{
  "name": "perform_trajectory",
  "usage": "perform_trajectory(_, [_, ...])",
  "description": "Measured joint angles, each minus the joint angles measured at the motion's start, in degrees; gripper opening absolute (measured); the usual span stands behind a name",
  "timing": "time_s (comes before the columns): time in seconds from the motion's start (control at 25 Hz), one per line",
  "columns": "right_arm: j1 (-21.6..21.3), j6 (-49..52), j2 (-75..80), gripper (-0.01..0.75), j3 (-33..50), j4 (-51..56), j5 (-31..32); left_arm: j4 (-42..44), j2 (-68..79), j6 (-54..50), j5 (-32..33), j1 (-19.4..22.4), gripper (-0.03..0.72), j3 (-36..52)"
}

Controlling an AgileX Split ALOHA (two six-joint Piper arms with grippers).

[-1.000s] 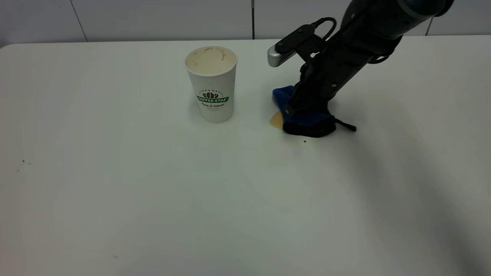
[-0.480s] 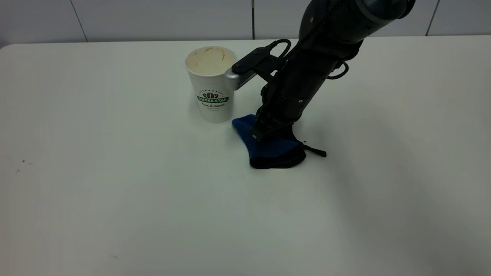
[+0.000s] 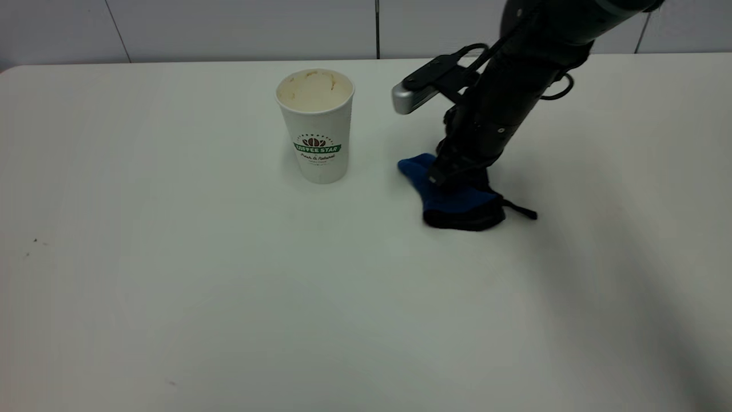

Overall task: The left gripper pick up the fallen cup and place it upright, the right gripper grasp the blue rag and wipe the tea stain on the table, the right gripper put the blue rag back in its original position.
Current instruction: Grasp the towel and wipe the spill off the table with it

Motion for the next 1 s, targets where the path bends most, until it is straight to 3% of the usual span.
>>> perform_trajectory(0.48, [-17.0, 1.3, 0.0, 0.086, 0.0, -0.6, 0.1, 0.0, 0.0, 0.0, 0.0, 0.0, 0.494, 0.0])
perform_trajectory(0.72, [-19.1, 1.3, 0.0, 0.116, 0.0, -0.4, 1.5, 0.0, 0.0, 0.0, 0.0, 0.0, 0.494, 0.0])
perform_trajectory(0.84, [-18.9, 1.3, -0.6, 0.188, -0.1, -0.7, 3.8, 0.0, 0.0, 0.0, 0.0, 0.0, 0.494, 0.0])
perform_trajectory(1.0, [-18.2, 1.9, -3.2, 0.38, 1.1, -2.2, 10.0, 0.0, 0.0, -0.1, 0.0, 0.0, 0.494, 0.0])
